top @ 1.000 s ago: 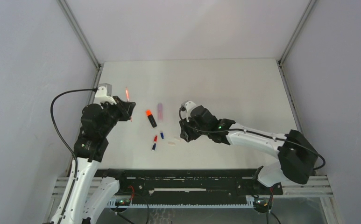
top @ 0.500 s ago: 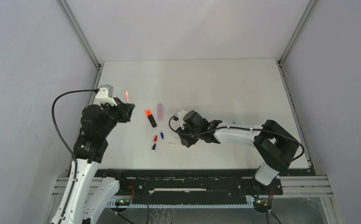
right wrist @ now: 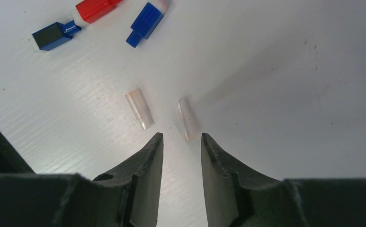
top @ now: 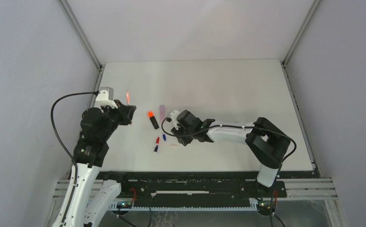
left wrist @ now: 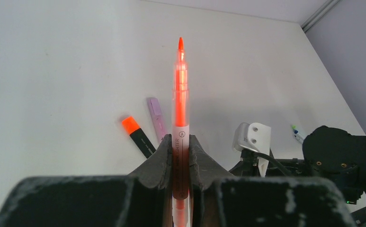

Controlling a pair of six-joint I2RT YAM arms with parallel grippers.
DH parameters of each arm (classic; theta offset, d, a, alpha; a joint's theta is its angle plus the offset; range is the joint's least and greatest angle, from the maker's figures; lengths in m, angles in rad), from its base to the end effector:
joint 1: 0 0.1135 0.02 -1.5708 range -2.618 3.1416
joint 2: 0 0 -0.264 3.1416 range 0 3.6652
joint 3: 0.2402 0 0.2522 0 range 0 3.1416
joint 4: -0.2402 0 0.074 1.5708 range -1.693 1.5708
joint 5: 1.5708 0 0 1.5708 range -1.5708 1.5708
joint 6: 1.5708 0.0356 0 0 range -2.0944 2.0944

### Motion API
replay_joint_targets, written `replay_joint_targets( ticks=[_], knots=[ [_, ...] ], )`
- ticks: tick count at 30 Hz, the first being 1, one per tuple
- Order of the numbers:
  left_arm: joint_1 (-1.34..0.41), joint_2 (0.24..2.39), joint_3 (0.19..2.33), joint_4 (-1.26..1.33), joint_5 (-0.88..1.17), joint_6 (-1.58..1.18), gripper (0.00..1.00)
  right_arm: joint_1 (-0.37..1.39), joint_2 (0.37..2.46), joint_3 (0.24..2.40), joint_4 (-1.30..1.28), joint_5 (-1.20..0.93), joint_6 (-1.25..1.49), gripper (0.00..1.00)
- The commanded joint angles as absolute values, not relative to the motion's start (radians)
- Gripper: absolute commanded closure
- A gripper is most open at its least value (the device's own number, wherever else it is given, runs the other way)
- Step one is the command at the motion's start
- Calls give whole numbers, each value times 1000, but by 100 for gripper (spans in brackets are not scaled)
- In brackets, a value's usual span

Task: Insert the pens into the pen caps
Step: Insert the pen cap onto the pen.

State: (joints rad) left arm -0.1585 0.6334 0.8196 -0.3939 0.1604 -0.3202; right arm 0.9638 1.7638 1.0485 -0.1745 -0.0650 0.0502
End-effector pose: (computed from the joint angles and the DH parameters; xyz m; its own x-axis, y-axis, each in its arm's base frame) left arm 0.1409 -0.0283 0.3516 -0.2909 -0.2682 -0.9184 0.2303 0.9121 -0.3392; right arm 0.2056 0.3002 0.1721 -0.4849 -0.6105 -0.6262 -0.8196 0.5670 0.0820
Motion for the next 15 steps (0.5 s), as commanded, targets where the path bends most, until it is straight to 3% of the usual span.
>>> replay_joint_targets(
  ticks=[1,15],
  knots=[
    [-152,615,828,-374,152,-298,100,972,1800,1121,-192,-31,11,67],
    [-153,599,824,-382,147,-296,100,984,1867,1177,-223,-21,1,69]
  ],
)
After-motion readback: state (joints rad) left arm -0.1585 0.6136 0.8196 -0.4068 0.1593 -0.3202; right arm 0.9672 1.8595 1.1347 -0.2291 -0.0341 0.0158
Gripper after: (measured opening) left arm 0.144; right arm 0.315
